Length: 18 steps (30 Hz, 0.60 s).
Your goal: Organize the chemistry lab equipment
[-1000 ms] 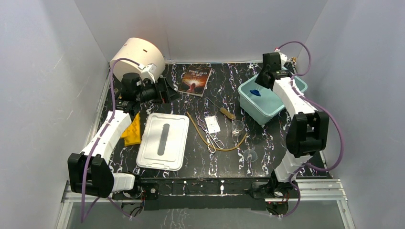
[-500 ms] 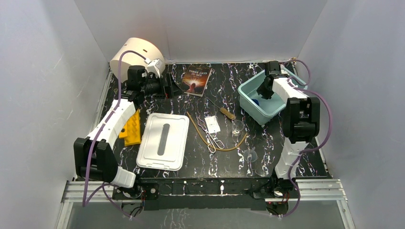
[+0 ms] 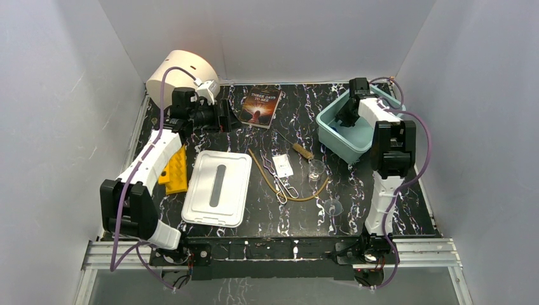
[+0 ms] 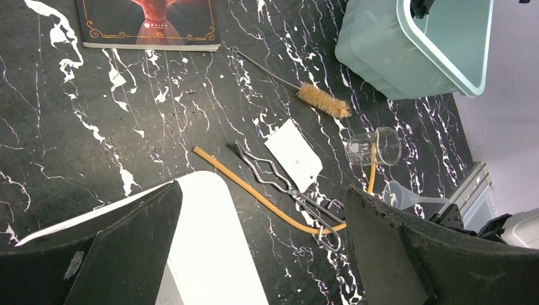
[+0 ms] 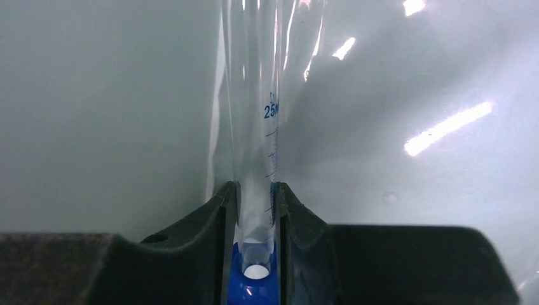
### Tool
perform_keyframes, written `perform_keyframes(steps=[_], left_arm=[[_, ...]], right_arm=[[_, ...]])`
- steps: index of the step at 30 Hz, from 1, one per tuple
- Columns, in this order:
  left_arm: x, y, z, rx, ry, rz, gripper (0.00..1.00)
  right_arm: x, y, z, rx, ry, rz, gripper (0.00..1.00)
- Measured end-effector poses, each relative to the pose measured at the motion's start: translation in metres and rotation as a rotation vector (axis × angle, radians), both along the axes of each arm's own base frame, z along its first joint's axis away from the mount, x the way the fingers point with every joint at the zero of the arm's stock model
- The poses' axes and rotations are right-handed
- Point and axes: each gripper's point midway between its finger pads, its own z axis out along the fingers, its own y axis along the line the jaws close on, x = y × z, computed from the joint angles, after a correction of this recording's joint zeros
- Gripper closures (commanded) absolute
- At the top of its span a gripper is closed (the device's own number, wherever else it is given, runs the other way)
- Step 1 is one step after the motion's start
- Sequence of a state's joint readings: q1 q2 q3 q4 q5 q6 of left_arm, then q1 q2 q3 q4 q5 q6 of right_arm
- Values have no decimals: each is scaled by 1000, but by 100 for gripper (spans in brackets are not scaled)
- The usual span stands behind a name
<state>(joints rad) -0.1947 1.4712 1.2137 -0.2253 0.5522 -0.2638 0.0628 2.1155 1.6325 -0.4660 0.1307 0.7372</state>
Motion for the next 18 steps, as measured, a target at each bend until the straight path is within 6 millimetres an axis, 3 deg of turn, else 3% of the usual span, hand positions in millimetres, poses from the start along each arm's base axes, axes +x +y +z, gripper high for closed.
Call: perform_keyframes(steps=[6,13,18], left_arm=[[8,-1,-8,6,17,-1,2],[10,-2,-13,8,33,-2,2],[11,-3,-11,5,27,-6,2]], right_arm=[[25,14,1,47,-28,102,68],[40,21,-2,72,-17,122,65],[52,22,-8,72,0,125,51]])
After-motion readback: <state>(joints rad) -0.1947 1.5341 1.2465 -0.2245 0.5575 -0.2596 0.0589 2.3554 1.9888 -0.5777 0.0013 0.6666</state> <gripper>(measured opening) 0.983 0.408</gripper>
